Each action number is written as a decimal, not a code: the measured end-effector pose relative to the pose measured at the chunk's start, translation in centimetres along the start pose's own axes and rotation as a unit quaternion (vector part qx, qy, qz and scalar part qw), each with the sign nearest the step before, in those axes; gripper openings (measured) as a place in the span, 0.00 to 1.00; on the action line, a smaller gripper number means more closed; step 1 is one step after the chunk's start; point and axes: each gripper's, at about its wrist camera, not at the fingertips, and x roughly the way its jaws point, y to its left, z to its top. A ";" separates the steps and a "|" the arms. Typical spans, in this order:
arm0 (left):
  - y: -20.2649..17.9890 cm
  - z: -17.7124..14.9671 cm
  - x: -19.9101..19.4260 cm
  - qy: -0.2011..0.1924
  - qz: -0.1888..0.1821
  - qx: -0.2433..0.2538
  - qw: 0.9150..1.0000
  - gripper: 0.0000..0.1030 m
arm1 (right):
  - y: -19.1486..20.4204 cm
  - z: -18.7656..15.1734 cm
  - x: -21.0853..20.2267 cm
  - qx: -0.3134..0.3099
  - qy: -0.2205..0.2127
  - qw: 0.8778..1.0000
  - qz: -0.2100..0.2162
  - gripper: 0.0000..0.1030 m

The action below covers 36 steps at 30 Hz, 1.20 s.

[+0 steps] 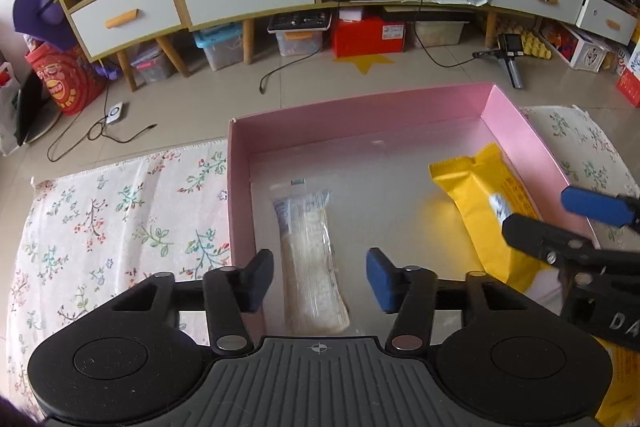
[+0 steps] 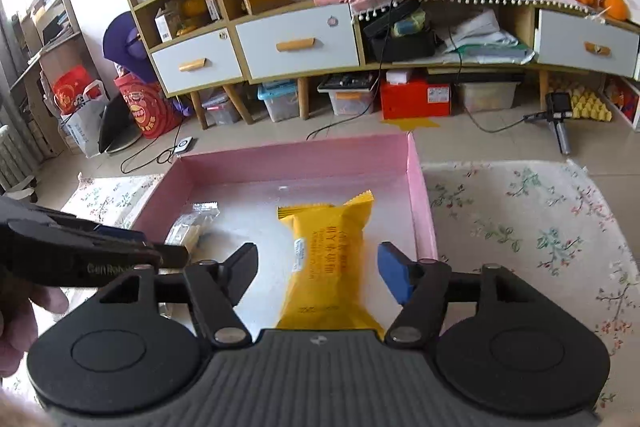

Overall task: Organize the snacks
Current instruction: 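Lower both packets into the pink tray and open both tools, then withdraw both tools from the tray back over the snack pile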

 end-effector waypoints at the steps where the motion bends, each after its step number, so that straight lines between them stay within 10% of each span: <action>1: 0.0 -0.2 -0.2 0.000 -0.001 0.000 1.000 0.51 | 0.0 0.1 -0.2 0.000 0.001 1.000 0.000 0.64; 36: 3.5 -14.5 -11.4 -0.025 -0.042 -0.015 0.999 0.88 | 4.4 -5.2 -9.3 -0.069 0.050 0.996 -0.023 0.97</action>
